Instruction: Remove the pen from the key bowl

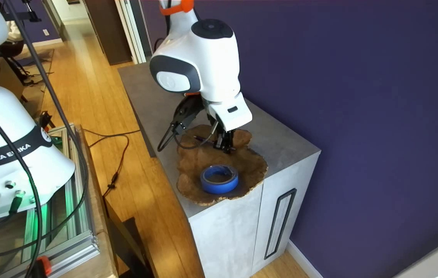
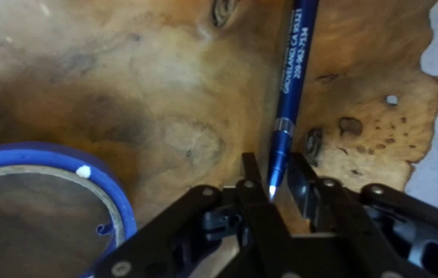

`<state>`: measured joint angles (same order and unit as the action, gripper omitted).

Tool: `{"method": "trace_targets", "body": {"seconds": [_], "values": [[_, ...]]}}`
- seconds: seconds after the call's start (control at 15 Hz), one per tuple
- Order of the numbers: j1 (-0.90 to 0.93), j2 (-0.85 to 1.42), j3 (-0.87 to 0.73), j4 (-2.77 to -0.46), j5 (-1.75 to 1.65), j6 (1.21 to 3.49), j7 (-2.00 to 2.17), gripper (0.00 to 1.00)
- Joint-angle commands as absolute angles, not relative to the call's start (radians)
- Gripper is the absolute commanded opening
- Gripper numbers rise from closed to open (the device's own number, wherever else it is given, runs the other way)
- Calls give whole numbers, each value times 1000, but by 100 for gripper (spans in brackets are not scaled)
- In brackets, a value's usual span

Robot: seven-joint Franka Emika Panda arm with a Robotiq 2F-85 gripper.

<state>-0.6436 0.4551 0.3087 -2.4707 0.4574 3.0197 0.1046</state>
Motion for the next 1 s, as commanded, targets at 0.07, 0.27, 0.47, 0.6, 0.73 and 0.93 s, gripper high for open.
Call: {"method": "trace_targets", "body": {"seconds": [0.07,0.27,0.47,0.6,0.73,0.93], "values": [[-667,493,344,-2435,452,2998,63,0],[-706,464,381,-2451,470,2993,34,3],[-869,382,556,-2519,538,3040,-76,3],[-977,342,715,-2551,581,3114,-154,3],[-973,322,805,-2562,570,3157,-162,3],[-835,277,820,-2567,514,3185,-126,3]]}}
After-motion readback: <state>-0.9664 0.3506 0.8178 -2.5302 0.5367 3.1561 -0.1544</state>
